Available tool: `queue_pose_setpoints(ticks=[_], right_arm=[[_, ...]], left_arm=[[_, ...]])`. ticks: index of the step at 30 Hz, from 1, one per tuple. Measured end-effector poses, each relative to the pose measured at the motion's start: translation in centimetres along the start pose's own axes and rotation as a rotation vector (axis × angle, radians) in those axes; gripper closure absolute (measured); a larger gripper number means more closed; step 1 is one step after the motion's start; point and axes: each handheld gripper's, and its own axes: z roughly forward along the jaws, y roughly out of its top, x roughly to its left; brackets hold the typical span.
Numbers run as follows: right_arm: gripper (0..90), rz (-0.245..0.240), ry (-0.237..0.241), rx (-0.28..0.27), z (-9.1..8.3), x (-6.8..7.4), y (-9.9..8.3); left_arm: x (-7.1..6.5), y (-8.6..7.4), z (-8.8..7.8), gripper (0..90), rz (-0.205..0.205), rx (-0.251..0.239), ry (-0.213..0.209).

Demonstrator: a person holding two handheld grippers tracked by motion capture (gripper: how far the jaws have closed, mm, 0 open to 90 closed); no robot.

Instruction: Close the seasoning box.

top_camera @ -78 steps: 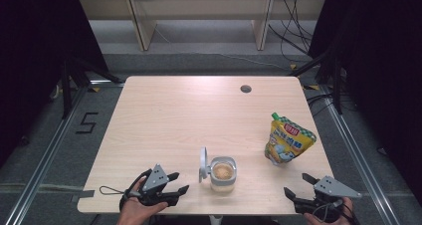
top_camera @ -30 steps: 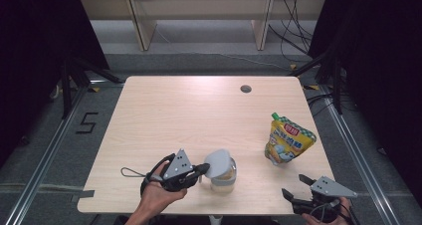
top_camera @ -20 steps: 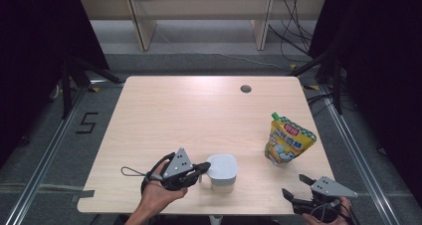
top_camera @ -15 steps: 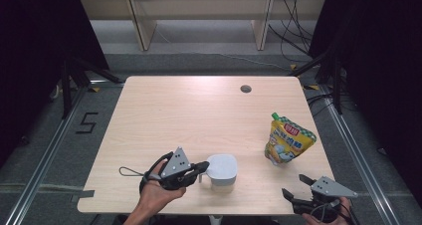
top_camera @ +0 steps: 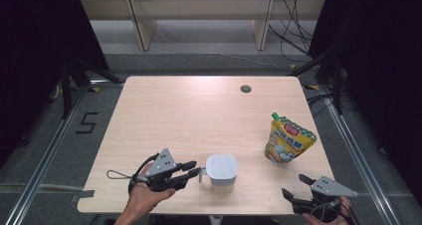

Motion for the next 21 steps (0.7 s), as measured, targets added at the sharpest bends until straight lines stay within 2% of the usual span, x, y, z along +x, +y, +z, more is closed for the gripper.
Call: queue_pose_setpoints(ticks=[1,2,3,5,7,8,9,10,12,14,15,16,17,18,19,21], right_arm=[[22.8,0.045,0.02,0.006,0.1,0.3,-0.1],[22.8,0.016,0.031,0.008,0.1,-0.1,0.0],[22.8,0.039,0.016,0.007,0.0,0.2,-0.1],[22.8,0.008,0.008,0.002,0.0,-0.1,0.0],[22.7,0.008,0.01,0.003,0.0,0.0,0.0],[22.7,0.017,0.034,0.007,0.1,-0.1,0.0],[22.7,0.027,0.034,0.008,0.1,0.1,-0.1],[22.7,0.039,0.027,0.006,0.1,0.3,-0.1],[22.6,0.017,0.025,0.009,0.1,0.2,-0.1],[22.6,0.03,0.035,0.016,0.0,0.2,-0.1],[22.6,0.06,0.023,0.014,-0.1,0.6,-0.2],[22.6,0.051,0.014,0.007,0.0,0.5,-0.2],[22.6,0.016,-0.009,0.0,0.1,0.2,-0.2],[22.6,0.021,-0.011,0.003,0.1,0.2,-0.2],[22.6,0.026,0.009,0.003,0.0,0.3,-0.2],[22.6,0.017,0.014,0.004,0.0,0.3,-0.1]], left_arm=[[0.1,-0.2,-0.2,63.2,-0.011,0.003,0.007],[0.3,-0.4,-0.3,59.8,-0.015,0.005,0.009],[0.4,-0.7,-0.5,58.0,-0.022,0.006,0.008],[0.8,-1.2,-0.7,51.4,-0.032,0.024,0.007],[0.9,-1.7,-0.9,43.3,-0.036,0.041,0.032],[0.9,-2.0,-1.0,42.8,-0.049,0.042,0.032],[0.9,-2.3,-1.1,42.0,-0.07,0.043,0.037],[1.0,-2.5,-1.2,41.4,-0.07,0.046,0.042],[1.2,-2.7,-1.4,38.6,-0.059,0.05,0.045],[1.1,-2.8,-1.6,37.2,-0.06,0.054,0.054],[1.2,-2.8,-1.7,36.3,-0.057,0.053,0.048],[1.1,-2.9,-1.7,35.4,-0.063,0.049,0.047],[1.0,-3.0,-1.8,34.6,-0.059,0.052,0.047],[1.0,-3.2,-1.8,34.4,-0.059,0.052,0.046],[1.0,-3.3,-1.8,33.9,-0.048,0.061,0.048],[0.8,-3.5,-1.9,32.1,-0.044,0.072,0.058]])
